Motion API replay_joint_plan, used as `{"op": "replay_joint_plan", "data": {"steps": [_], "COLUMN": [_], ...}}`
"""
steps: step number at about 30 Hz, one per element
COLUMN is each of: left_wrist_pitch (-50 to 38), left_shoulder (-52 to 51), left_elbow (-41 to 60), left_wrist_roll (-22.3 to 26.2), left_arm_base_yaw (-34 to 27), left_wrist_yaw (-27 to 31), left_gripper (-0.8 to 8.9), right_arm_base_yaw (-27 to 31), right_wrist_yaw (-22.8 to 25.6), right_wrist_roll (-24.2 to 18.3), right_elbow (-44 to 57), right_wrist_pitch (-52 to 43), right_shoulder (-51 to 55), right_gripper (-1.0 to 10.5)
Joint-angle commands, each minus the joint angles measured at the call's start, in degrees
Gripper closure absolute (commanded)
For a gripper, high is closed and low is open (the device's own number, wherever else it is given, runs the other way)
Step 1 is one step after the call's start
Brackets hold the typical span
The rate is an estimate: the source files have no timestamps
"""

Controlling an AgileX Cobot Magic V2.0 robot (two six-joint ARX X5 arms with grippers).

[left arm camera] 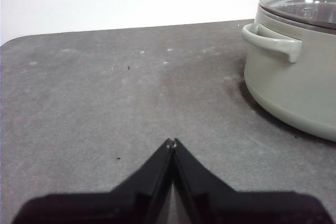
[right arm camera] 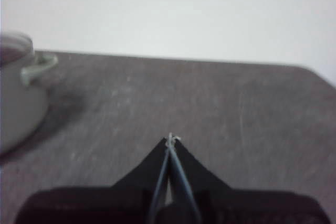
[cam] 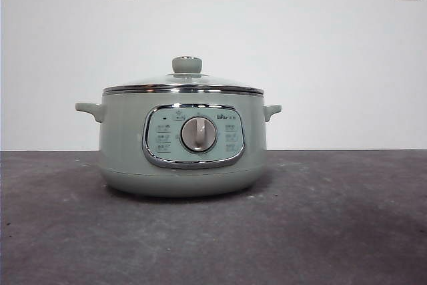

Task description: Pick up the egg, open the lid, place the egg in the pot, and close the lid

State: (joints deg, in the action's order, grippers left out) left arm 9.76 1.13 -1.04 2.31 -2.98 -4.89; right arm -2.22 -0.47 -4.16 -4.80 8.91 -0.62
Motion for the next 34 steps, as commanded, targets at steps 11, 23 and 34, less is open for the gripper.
{"op": "replay_joint_plan", "data": {"steps": [11, 23, 34], "left_wrist_pitch": [-0.42, -0.42, -0.42], "left_shoulder": [0.13, 0.13, 0.13], "left_elbow": [0.59, 0.59, 0.59], "left_wrist_roll": [-0.37, -0.37, -0.37], "left_arm_base_yaw": [-0.2, -0.2, -0.2], "left_wrist_yaw": [0.0, 0.0, 0.0], "left_gripper": [8.16, 8.16, 8.16], "right_arm_base_yaw": [-0.02, -0.02, -0.02], "right_wrist_yaw": [0.24, 0.28, 0.28], "right_wrist_roll": [4.85, 5.07, 5.07], "right_elbow": [3.98, 3.98, 3.98], "right_wrist_pitch": [1.53, 1.55, 1.55], "right_shoulder": [0.17, 0.13, 0.13], "right_gripper": [9.5, 9.5, 9.5]}}
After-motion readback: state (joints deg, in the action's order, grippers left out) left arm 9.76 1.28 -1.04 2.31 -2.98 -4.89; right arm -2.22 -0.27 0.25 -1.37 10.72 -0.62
